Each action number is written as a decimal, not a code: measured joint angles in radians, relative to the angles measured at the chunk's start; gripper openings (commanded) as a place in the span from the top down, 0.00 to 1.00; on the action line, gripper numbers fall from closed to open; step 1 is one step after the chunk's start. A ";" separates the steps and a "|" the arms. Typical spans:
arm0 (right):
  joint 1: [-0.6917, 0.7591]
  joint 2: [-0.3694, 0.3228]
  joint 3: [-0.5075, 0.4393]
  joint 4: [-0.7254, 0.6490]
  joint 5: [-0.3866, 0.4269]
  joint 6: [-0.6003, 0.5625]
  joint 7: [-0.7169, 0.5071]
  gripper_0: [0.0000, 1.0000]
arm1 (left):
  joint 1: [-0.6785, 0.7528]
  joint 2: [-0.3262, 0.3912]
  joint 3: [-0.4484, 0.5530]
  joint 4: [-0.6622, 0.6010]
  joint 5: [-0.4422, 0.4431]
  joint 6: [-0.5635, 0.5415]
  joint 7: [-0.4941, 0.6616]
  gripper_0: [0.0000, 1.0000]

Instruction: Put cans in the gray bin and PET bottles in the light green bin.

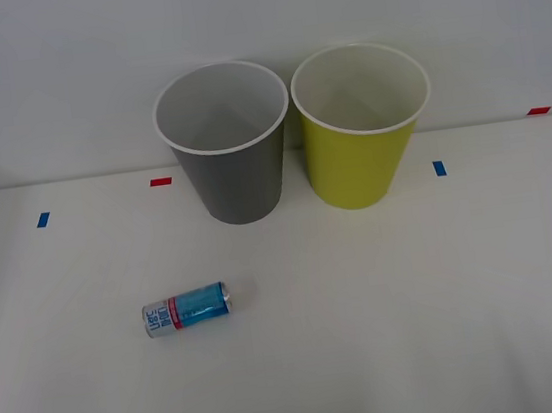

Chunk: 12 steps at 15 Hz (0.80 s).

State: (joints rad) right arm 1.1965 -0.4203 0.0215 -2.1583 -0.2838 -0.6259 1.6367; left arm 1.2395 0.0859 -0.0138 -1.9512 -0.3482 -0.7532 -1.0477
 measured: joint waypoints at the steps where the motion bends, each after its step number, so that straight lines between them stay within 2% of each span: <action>1: 0.000 0.000 0.000 0.000 0.000 0.000 0.000 0.00 | 0.000 0.000 0.000 0.000 0.000 0.000 0.000 0.00; 12: 0.000 0.000 0.000 0.000 0.000 0.000 0.000 0.00 | 0.000 0.000 0.000 0.000 0.000 0.000 0.000 0.00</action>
State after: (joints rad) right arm 1.1965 -0.4203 0.0215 -2.1583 -0.2838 -0.6259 1.6367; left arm 1.2395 0.0859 -0.0138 -1.9512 -0.3482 -0.7532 -1.0477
